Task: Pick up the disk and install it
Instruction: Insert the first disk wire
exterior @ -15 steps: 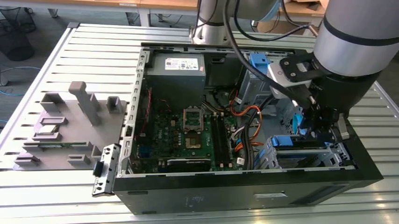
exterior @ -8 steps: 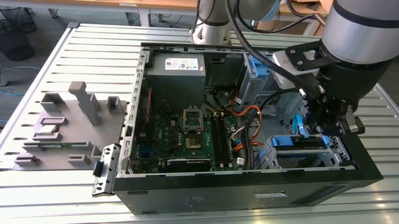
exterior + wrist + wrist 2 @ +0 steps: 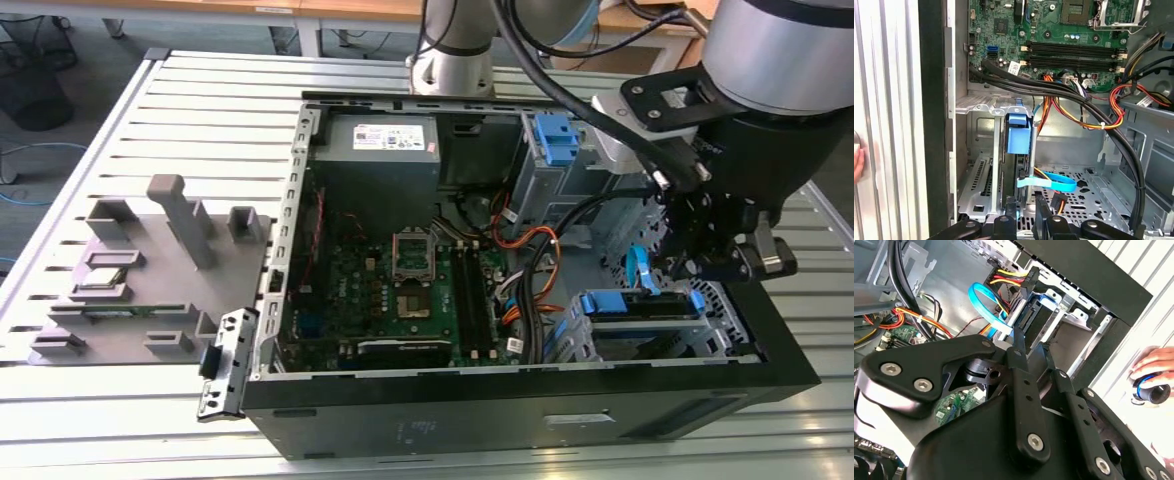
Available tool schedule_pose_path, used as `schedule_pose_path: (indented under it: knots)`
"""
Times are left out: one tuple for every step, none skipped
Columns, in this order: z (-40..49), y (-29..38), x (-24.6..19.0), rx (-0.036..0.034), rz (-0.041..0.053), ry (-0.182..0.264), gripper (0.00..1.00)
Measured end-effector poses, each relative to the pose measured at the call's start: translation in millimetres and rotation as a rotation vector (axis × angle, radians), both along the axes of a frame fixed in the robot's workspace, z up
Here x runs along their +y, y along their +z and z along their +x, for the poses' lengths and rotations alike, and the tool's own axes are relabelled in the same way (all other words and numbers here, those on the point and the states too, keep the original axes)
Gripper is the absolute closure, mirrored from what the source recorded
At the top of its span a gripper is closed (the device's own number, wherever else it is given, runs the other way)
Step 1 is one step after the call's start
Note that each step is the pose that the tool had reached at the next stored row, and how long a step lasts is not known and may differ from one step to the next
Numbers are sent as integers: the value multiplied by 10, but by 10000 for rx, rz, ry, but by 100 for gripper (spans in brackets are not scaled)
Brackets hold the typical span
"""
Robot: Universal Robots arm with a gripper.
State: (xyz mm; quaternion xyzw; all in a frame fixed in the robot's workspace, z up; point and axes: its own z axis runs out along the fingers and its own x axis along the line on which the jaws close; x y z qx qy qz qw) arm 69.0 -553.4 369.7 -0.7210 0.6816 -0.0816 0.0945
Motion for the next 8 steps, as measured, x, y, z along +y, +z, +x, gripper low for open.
schedule_pose_path:
  knots:
    - [0,0,0,0,0,0,70]
    - [0,1,0,1,-2,0,70]
    - [0,1,0,10,-3,1,70]
    - [3,1,0,102,-4,1,70]
    - [9,0,0,282,-4,0,70]
    - [19,-1,0,471,-4,0,70]
    - [29,-2,0,652,-3,0,70]
    - [39,-3,0,831,-3,1,70]
